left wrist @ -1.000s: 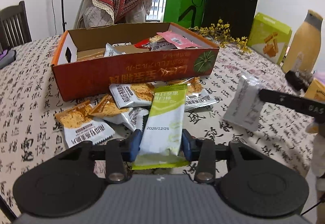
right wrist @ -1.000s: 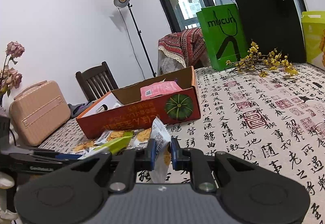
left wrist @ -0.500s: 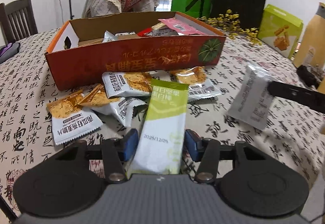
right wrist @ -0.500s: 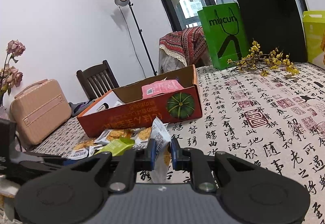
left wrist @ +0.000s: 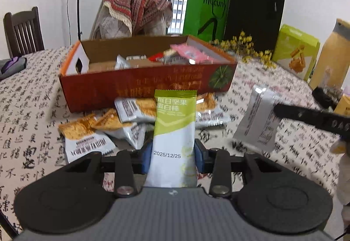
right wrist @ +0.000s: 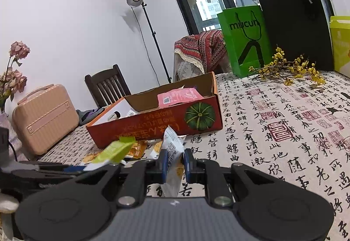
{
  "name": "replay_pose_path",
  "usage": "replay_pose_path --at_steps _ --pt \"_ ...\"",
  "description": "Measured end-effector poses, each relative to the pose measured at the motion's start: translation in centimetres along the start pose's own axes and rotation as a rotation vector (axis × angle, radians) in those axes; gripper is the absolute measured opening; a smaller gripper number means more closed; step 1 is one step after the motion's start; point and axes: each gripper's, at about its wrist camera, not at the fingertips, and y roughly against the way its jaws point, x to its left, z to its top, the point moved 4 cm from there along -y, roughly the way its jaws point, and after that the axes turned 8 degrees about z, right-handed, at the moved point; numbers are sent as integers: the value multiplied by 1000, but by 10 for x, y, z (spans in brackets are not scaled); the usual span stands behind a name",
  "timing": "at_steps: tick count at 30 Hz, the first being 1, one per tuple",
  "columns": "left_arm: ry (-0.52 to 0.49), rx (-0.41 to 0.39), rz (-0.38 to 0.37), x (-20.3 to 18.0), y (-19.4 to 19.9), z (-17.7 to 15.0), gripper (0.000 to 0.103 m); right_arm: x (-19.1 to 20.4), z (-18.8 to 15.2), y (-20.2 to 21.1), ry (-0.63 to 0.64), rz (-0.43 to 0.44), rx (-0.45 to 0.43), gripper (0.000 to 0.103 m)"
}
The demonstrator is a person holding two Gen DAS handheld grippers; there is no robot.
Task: Organize snacks
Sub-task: 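Carry the bar and sachet over the box and open both grippers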
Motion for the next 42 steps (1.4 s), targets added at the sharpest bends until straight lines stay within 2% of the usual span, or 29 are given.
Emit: replay_pose_path --at_steps 8,18,23,30,37,42 --pt "37 -95 -10 4 15 26 39 12 18 -5 26 13 -35 15" --pt "99 -205 22 14 10 80 39 28 71 -33 57 37 -107 15" --pt "123 -194 43 22 -9 103 39 31 97 -55 56 42 -117 15" --pt "171 -187 81 31 -38 120 39 32 122 -95 53 27 -108 15" --pt "217 -189 129 43 -69 133 39 26 129 -139 19 3 -83 15" --pt "247 -187 156 54 -88 130 39 18 128 -166 -1 -6 -78 15"
